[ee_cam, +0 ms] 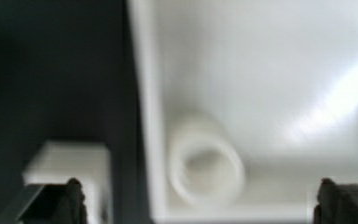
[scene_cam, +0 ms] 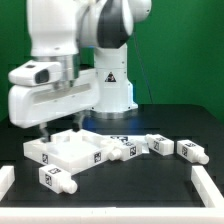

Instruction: Assemble one leg

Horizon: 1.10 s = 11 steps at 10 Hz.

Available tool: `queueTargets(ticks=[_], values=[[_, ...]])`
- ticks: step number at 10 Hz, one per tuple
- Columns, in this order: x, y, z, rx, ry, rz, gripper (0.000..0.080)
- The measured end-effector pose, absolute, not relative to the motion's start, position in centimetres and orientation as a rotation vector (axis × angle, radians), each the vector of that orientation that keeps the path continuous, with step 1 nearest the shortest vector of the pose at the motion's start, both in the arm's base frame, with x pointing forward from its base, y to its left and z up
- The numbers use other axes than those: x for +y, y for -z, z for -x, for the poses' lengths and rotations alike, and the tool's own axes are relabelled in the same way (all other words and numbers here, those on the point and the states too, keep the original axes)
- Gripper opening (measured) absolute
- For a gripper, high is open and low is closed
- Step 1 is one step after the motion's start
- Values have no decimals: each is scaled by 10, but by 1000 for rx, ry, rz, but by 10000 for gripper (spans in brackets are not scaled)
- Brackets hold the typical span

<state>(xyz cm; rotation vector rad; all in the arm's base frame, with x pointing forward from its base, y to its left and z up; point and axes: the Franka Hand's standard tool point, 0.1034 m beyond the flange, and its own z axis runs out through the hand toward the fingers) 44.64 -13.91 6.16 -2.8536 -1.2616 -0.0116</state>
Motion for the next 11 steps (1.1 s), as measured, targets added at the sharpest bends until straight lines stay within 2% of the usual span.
queueTargets(ticks=[2,5,8,10,11], values=[[-157,-38,-434,-1228,-17,2851,649],[-157,-35,-433,-1222,-25,2849,649],[-161,-9,-440,-1180,-38,2870,649],[-158,-7,-440,-1184,-31,2873,649],[-158,-7,-440,-1183,-32,2873,539]])
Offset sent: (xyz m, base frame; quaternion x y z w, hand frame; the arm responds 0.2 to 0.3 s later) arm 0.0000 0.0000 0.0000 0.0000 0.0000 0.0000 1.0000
